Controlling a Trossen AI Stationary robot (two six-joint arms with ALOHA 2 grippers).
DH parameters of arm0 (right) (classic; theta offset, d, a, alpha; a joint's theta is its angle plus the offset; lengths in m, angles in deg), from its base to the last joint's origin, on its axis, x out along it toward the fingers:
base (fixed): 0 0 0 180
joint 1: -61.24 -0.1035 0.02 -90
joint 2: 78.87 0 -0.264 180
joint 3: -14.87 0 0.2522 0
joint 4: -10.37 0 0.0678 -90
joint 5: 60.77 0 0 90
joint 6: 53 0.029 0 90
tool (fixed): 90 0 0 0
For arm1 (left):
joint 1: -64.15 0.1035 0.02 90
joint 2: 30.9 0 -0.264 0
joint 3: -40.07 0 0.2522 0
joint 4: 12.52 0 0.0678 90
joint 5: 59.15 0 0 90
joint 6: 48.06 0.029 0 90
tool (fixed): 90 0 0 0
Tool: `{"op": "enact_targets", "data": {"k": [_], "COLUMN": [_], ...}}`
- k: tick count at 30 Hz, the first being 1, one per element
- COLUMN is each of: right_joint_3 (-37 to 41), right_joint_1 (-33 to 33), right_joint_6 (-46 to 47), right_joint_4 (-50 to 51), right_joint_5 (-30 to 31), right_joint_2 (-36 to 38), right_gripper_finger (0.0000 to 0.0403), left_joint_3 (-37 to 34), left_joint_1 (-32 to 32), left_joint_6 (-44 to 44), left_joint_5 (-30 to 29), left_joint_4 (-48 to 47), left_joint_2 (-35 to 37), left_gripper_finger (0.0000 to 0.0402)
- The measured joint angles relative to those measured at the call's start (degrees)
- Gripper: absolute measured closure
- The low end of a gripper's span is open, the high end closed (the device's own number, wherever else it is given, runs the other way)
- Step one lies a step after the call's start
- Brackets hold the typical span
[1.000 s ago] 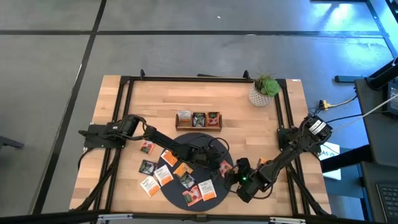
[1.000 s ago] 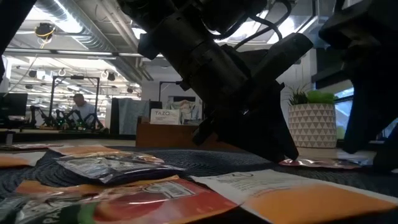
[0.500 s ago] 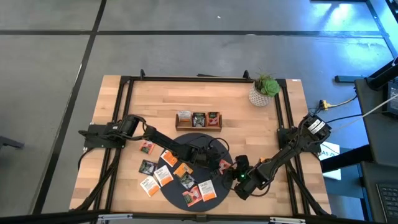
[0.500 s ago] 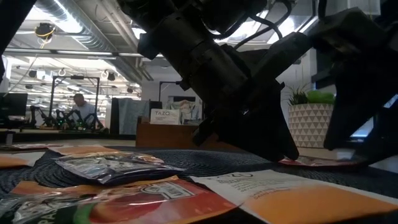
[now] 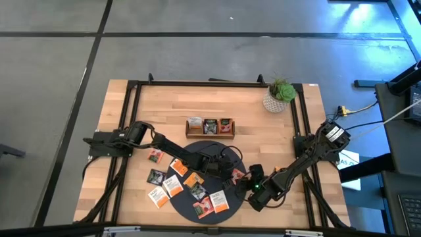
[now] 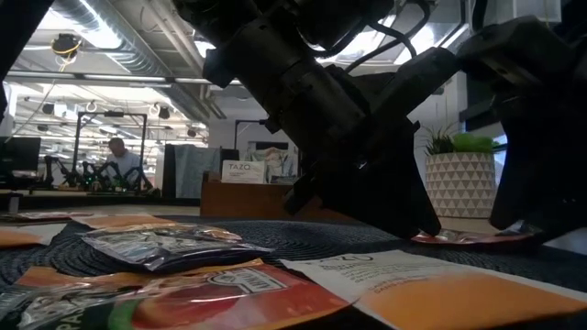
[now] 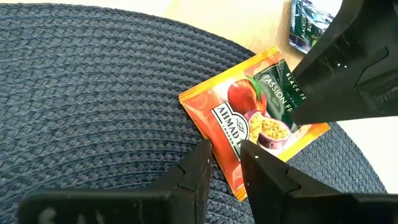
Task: Pick & Place Tea
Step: Put the orange tea bag into the right of the wooden organizer
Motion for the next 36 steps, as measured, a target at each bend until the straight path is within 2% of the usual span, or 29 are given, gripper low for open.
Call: {"op": "enact_targets", "data": {"k": [17, 24, 30, 36], "right_joint_3": [0.0, -1.4, -7.6, -19.8], "right_joint_1": [-0.2, -1.4, -1.6, -1.6], "right_joint_6": [-3.5, -7.7, -14.8, -33.2], "right_joint_4": [2.7, 5.4, 15.5, 33.4], "right_joint_5": [0.0, -1.6, -2.7, -3.8], "right_joint_2": [0.0, 0.1, 0.2, 0.2], "right_gripper_finger": [0.0393, 0.0398, 0.0399, 0.04], "left_joint_3": [-0.1, -0.5, -0.2, -0.1], "left_joint_1": [-0.4, -0.3, 0.7, 0.5], "left_joint_6": [0.8, 3.4, 5.4, 15.8], "left_joint_5": [-1.4, -1.4, -1.3, 1.0], "left_joint_4": [2.8, 3.0, 3.1, -4.0], "left_joint_2": [0.0, 3.2, 9.2, 20.0], "left_gripper_finger": [0.0315, 0.0315, 0.0315, 0.0315]}}
